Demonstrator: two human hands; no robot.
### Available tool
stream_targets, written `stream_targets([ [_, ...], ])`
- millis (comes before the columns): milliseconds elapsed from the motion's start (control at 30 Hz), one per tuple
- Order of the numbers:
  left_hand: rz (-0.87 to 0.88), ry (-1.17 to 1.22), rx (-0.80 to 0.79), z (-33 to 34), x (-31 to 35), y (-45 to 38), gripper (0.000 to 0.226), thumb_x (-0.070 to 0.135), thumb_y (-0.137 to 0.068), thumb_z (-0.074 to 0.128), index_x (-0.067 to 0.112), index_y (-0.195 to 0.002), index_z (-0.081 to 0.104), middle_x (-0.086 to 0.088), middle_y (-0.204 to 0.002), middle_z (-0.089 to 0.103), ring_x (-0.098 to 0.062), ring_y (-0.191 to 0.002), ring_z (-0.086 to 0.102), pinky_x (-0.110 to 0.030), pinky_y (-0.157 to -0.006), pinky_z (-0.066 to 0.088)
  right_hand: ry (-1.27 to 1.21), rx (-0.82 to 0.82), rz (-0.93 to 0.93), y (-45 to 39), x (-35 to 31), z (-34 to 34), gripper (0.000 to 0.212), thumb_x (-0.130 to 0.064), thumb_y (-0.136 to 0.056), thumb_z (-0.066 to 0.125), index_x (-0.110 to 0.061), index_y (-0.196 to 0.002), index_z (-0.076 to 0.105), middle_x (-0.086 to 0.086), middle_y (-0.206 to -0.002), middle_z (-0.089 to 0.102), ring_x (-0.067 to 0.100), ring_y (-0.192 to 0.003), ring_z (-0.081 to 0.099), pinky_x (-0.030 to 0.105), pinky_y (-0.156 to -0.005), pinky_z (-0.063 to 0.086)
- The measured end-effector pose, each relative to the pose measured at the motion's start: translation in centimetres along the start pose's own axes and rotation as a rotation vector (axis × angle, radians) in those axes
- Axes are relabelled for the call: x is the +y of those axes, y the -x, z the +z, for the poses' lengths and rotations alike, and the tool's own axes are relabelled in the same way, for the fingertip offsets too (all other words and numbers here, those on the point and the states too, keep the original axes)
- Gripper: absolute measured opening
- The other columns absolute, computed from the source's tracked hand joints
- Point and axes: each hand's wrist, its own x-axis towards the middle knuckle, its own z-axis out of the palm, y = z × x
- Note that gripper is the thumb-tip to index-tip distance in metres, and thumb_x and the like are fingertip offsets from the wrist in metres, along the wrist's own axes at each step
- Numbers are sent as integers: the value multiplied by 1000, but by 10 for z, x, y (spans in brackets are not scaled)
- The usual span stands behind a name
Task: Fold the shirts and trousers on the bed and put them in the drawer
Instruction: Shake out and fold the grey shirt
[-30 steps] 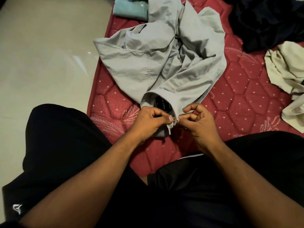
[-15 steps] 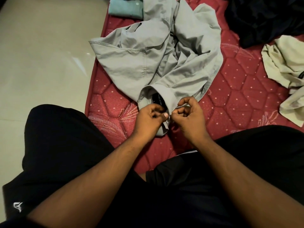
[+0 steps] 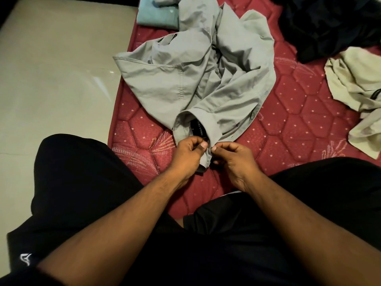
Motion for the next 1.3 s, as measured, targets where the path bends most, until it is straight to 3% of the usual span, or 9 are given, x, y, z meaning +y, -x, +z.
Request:
stream_targets([
  [133, 14, -27, 13, -1, -4, -2, 26, 2, -96, 55, 17, -75, 59, 2, -65, 57, -9, -58, 50, -30, -58, 44, 117, 3, -81, 3, -2, 3, 16, 5, -76, 73, -8, -67, 73, 6, -61, 70, 12, -54, 63, 23, -55, 50],
  [300, 82, -133, 113, 2, -5, -1, 22, -3, -89, 61, 12, -73, 62, 3, -63, 58, 4, -50, 50, -16, -52, 43, 404, 51, -238, 4, 1, 5, 21, 0, -76, 76, -14, -60, 70, -2, -53, 63, 8, -49, 53, 21, -49, 41],
  [467, 5, -25, 117, 3, 1, -2, 26, 0, -89, 62, 16, -69, 67, -11, -71, 64, -18, -66, 55, -23, -59, 45, 565, 180, -339, -8, 5, 6, 13, -12, -66, 70, -18, -56, 64, 6, -63, 64, 23, -62, 62, 33, -60, 49],
  [633, 38, 35, 73, 5, 8, 7, 19, 11, -89, 68, -2, -75, 69, -5, -62, 61, -4, -54, 49, -13, -50, 37, 759, 201, -524, -8, 3, 5, 15, -11, -77, 75, -16, -67, 66, -11, -69, 52, 0, -65, 50, 8, -61, 36],
  [800, 6, -32, 150, 4, -4, -8, 26, 11, -93, 63, 2, -69, 55, -10, -58, 42, -10, -50, 34, -26, -48, 28, 819, 192, -619, -7, 13, 7, 8, -11, -75, 78, -14, -71, 72, -10, -73, 57, 1, -69, 54, 8, -67, 39],
  [967, -32, -68, 191, 7, -18, -13, 30, 17, -96, 57, -4, -76, 51, -14, -64, 49, -23, -55, 51, -51, -49, 54, 861, 180, -715, -3, 14, 8, 6, -13, -75, 79, -11, -76, 73, -7, -76, 64, 8, -73, 58, 11, -69, 42],
  [1033, -5, -83, 206, 7, -20, -15, 29, 14, -96, 56, -8, -78, 51, -12, -66, 49, -19, -60, 47, -43, -54, 50, 878, 169, -747, -1, 15, 9, 5, -12, -76, 78, -12, -78, 73, -3, -79, 68, 10, -75, 60, 18, -70, 45],
  [1133, -7, -61, 184, 6, -16, -13, 25, 11, -96, 56, 0, -74, 52, -10, -67, 48, -15, -64, 41, -32, -58, 37, 747, 167, -591, 0, 14, 10, 3, -13, -76, 76, -14, -78, 76, -3, -78, 72, 8, -74, 64, 23, -70, 49],
  [1300, 46, -97, 111, -1, -12, -12, 31, 11, -96, 57, 12, -66, 50, -7, -64, 53, -14, -62, 44, -29, -56, 38, 219, 106, -164, 5, 3, 17, 13, 0, -76, 73, -9, -67, 73, 1, -58, 67, 8, -52, 58, 21, -53, 44],
])
